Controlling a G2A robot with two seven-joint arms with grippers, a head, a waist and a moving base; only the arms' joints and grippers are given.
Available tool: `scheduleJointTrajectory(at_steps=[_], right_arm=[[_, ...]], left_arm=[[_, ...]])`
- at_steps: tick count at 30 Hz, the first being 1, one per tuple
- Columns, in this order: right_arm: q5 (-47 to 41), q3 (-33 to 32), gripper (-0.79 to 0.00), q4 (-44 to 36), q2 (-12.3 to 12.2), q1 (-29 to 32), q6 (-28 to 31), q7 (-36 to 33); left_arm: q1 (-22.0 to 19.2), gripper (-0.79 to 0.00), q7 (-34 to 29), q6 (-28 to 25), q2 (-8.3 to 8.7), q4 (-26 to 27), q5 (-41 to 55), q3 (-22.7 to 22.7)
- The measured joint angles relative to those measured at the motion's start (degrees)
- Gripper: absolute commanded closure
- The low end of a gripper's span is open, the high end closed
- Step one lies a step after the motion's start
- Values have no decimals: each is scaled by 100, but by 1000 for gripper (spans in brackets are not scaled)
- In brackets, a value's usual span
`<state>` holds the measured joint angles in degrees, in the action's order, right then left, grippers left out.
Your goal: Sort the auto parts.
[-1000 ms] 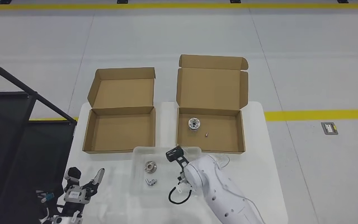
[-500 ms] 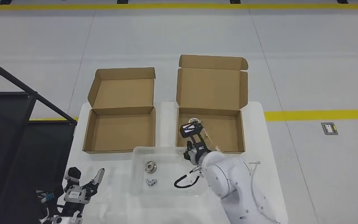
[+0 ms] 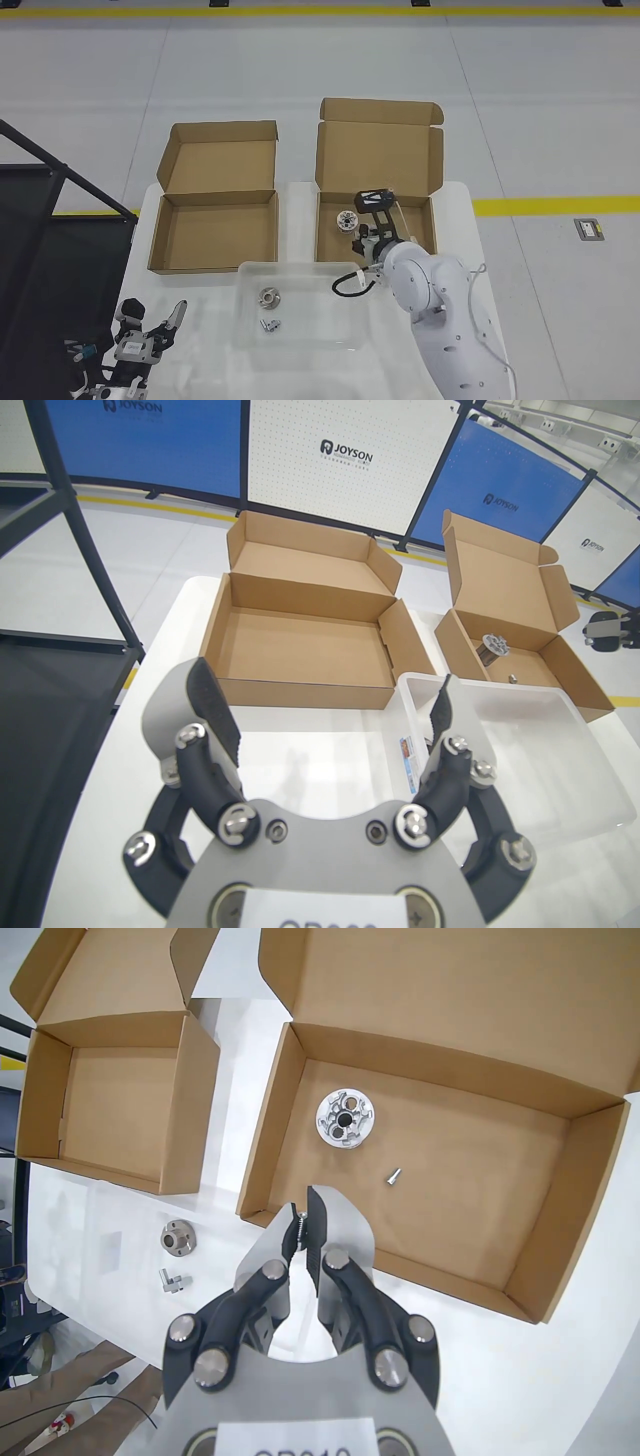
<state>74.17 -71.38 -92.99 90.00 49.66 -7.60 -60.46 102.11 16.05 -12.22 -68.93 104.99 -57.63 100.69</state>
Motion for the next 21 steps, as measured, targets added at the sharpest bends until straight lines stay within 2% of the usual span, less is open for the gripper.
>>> scheduleJointTrajectory(at_steps=[4, 12, 18, 21], right_arm=[[-4, 2, 0, 27, -1, 20, 0, 32], [161, 1, 0, 581, -22, -37, 89, 824], [258, -131, 0, 1362, -75, -368, 630, 1142], [350, -132, 0, 1885, -81, -619, 660, 1199]], left_arm=[[0, -785, 0, 0, 0, 0, 0, 0], [0, -785, 0, 0, 0, 0, 0, 0], [0, -785, 0, 0, 0, 0, 0, 0], [0, -785, 0, 0, 0, 0, 0, 0]])
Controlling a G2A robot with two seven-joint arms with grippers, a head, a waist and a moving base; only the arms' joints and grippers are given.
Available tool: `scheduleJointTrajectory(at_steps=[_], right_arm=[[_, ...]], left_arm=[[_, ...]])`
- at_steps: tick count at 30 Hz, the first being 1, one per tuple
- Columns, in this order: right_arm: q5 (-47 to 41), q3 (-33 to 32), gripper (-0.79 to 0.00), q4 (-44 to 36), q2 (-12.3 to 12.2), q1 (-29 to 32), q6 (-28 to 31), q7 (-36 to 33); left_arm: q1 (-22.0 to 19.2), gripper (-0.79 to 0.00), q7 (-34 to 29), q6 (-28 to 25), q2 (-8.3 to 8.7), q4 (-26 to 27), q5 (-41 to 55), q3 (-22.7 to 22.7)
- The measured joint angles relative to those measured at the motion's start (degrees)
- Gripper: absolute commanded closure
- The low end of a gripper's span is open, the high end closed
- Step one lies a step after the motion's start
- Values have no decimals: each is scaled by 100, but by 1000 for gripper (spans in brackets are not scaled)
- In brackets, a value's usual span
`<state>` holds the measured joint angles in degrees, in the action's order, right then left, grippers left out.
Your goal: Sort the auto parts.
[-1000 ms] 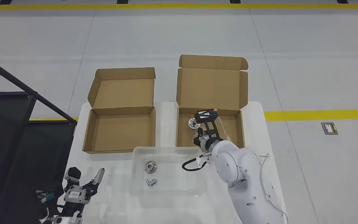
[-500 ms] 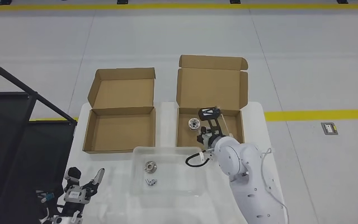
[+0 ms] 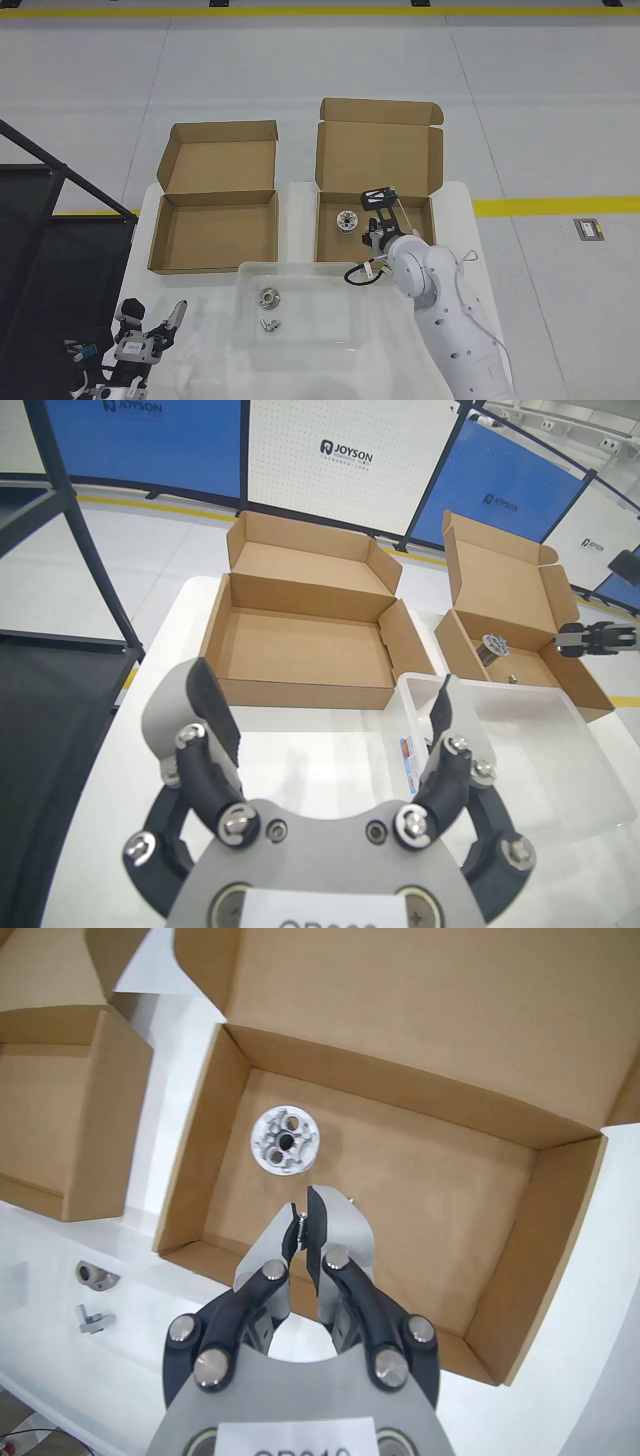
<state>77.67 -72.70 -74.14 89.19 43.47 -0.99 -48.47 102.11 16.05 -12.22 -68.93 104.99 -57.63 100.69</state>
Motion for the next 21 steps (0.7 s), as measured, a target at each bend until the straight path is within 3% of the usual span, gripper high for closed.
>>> scheduleJointTrajectory(at_steps=[11, 21], right_arm=[[109, 200, 0, 2093, 71, -1000, -203, 167], [126, 380, 0, 3096, 129, -1490, -136, 93]], left_arm=[[0, -785, 0, 0, 0, 0, 0, 0], [0, -785, 0, 0, 0, 0, 0, 0]])
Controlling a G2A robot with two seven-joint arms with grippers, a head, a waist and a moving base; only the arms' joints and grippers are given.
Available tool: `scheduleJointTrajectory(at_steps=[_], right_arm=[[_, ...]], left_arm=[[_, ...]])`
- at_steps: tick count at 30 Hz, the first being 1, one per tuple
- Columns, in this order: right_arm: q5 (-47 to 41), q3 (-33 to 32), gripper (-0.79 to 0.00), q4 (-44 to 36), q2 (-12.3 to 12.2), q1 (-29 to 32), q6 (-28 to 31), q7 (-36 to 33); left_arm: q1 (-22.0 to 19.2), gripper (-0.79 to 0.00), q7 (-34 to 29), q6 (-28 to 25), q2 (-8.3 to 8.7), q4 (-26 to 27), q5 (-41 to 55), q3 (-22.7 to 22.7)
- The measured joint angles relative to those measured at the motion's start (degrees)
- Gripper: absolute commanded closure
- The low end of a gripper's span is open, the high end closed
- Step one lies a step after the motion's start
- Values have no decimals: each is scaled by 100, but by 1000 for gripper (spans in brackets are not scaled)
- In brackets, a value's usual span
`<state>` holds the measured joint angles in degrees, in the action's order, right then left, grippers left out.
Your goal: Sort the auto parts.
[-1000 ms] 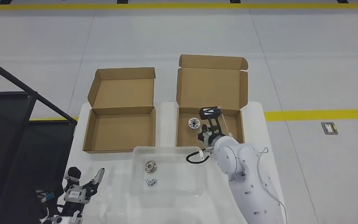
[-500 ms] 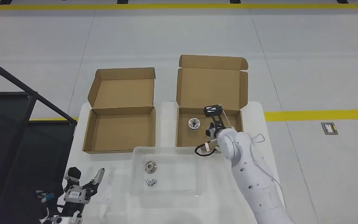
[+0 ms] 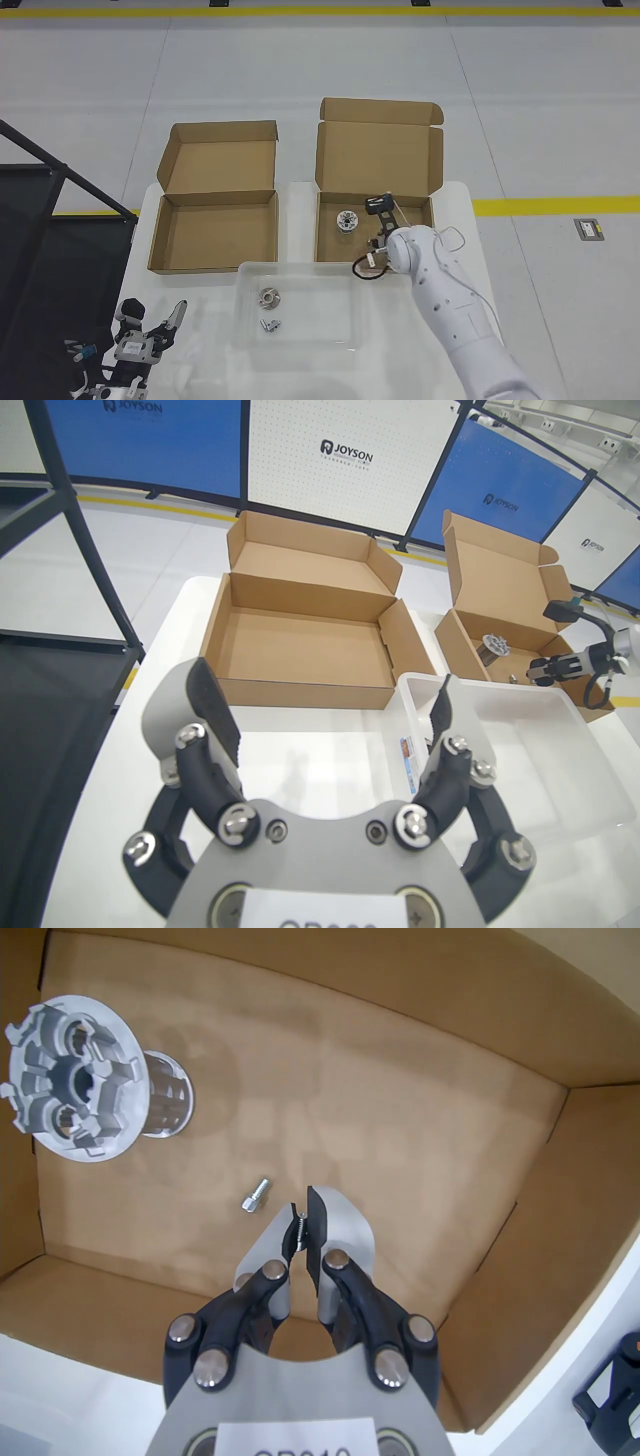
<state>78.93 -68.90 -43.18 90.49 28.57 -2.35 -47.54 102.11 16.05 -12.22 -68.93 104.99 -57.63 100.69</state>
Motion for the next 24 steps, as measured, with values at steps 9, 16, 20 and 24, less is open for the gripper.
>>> scheduleJointTrajectory(at_steps=[9, 16, 20, 24], right_arm=[[-180, -39, -71, 622, 20, -242, -90, 311], [-260, -13, -154, 860, 38, -359, -94, 419], [-273, -5, -129, 937, 38, -408, -110, 441], [-274, -17, -135, 875, 27, -409, -170, 495]], left_arm=[[0, -785, 0, 0, 0, 0, 0, 0], [0, -785, 0, 0, 0, 0, 0, 0], [0, -785, 0, 0, 0, 0, 0, 0], [0, -785, 0, 0, 0, 0, 0, 0]])
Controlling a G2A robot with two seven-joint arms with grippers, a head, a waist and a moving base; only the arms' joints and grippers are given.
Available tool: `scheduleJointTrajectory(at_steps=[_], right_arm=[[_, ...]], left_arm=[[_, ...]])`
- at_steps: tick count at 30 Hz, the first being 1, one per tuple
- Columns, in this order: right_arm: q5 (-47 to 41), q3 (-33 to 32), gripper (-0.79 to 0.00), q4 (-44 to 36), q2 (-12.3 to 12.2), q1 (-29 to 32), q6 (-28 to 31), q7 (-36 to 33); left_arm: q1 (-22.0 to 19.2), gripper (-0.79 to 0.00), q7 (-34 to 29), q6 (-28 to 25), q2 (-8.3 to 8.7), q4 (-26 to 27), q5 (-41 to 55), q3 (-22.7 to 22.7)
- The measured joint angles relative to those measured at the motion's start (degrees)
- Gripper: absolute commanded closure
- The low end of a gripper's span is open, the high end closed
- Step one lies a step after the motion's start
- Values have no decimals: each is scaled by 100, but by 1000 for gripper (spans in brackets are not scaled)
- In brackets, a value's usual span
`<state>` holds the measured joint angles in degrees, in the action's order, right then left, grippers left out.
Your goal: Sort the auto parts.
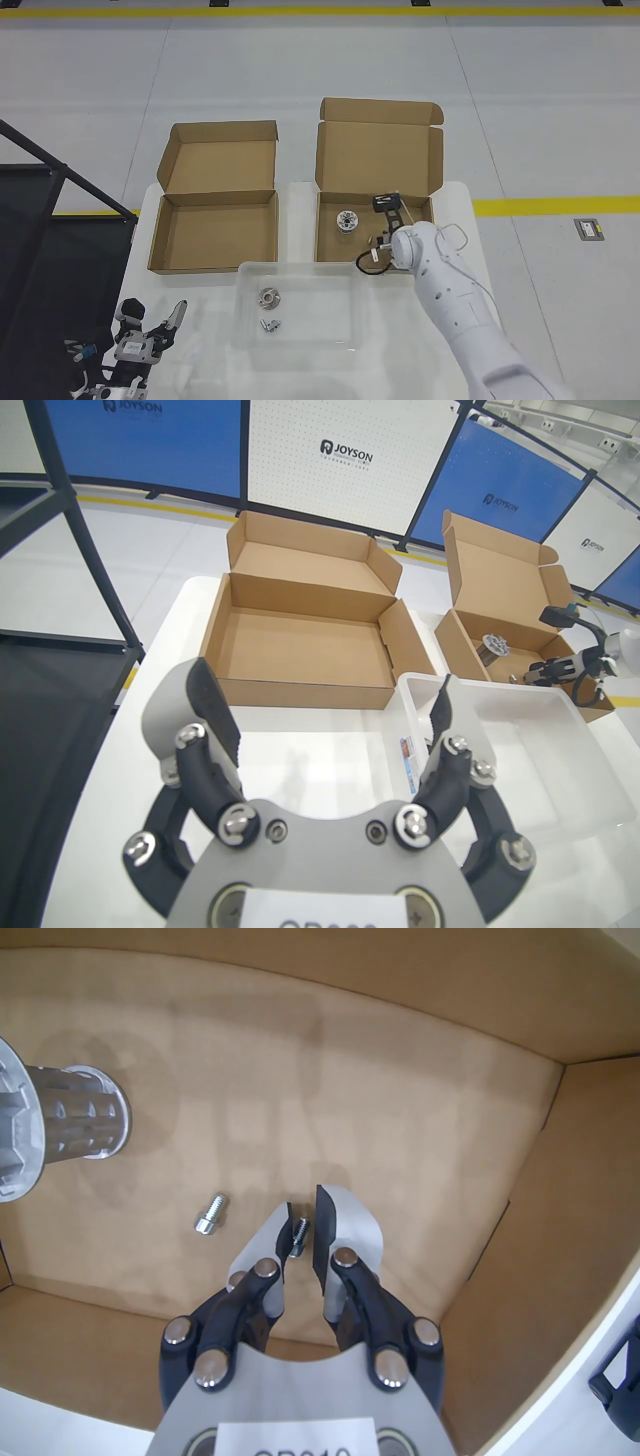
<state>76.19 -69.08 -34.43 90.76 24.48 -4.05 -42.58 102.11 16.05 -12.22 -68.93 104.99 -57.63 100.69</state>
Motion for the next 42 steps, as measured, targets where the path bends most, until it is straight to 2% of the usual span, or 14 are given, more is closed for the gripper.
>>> scheduleJointTrajectory(at_steps=[4, 10, 13, 18, 19, 20, 21, 23, 25, 29, 42], right_arm=[[35, -37, -139, -292, -35, 105, -42, 5], [35, -226, -89, -1358, -148, 605, 38, -57], [-38, -424, -92, -2255, -234, 1088, 205, -79], [-316, -827, -74, -4096, -389, 2122, 819, -161], [-372, -890, -95, -4406, -412, 2301, 936, -178], [-449, -961, -151, -4791, -439, 2524, 1092, -194], [-507, -1004, -302, -5051, -457, 2677, 1203, -204], [-551, -1052, -416, -5547, -492, 2973, 1365, -227], [-537, -1016, -776, -5849, -509, 3146, 1456, -258], [-560, -918, -785, -6172, -531, 3308, 1587, -335], [-564, -916, -785, -6164, -531, 3306, 1588, -334]], left_arm=[[0, -785, 0, 0, 0, 0, 0, 0], [0, -785, 0, 0, 0, 0, 0, 0], [0, -785, 0, 0, 0, 0, 0, 0], [0, -785, 0, 0, 0, 0, 0, 0], [0, -785, 0, 0, 0, 0, 0, 0], [0, -785, 0, 0, 0, 0, 0, 0], [0, -785, 0, 0, 0, 0, 0, 0], [0, -785, 0, 0, 0, 0, 0, 0], [0, -785, 0, 0, 0, 0, 0, 0], [0, -785, 0, 0, 0, 0, 0, 0], [0, -785, -1, 0, 0, 0, 0, -1]])
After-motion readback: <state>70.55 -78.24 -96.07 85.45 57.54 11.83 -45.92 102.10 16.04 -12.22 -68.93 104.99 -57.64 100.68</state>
